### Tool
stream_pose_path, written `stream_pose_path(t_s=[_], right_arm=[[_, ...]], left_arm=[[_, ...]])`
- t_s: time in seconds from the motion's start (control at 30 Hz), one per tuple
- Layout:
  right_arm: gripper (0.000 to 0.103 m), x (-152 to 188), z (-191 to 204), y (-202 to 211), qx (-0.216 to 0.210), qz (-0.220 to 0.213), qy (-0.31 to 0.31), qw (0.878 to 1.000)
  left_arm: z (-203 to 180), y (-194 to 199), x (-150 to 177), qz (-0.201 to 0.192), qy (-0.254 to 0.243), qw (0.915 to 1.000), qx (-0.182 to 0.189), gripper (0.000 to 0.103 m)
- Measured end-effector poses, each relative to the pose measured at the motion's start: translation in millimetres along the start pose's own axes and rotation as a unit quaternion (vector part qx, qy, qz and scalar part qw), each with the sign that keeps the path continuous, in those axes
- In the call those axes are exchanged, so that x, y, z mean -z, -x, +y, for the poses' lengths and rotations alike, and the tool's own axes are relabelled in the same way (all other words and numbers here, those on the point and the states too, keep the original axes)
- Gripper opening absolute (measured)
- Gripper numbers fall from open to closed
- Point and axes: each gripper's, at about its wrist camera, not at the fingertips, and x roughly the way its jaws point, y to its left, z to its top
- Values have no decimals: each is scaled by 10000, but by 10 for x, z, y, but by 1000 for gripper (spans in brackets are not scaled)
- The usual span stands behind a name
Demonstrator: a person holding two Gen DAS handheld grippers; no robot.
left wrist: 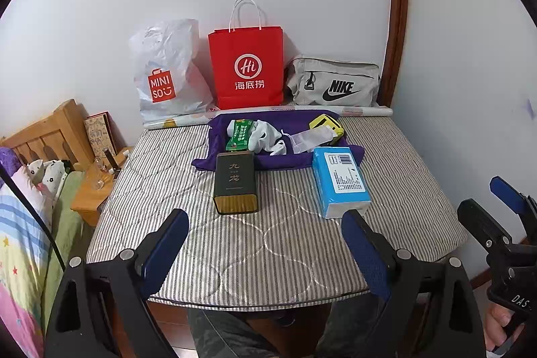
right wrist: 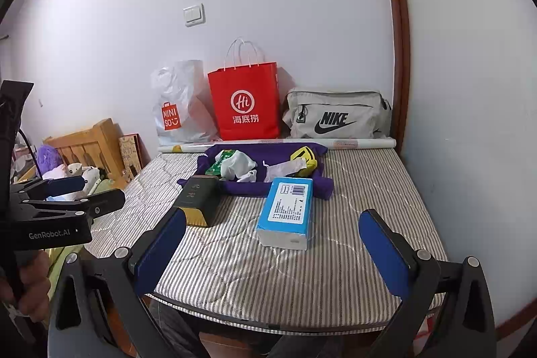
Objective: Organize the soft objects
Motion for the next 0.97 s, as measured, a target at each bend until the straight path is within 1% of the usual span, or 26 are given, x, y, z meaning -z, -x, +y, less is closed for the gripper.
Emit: stream_pose_path(t_s=[0.97], right_arm=[[101, -7, 17, 39, -3, 30, 44, 10000]], left_arm=[[-16, -5, -16, 5, -42, 10000, 6, 92]])
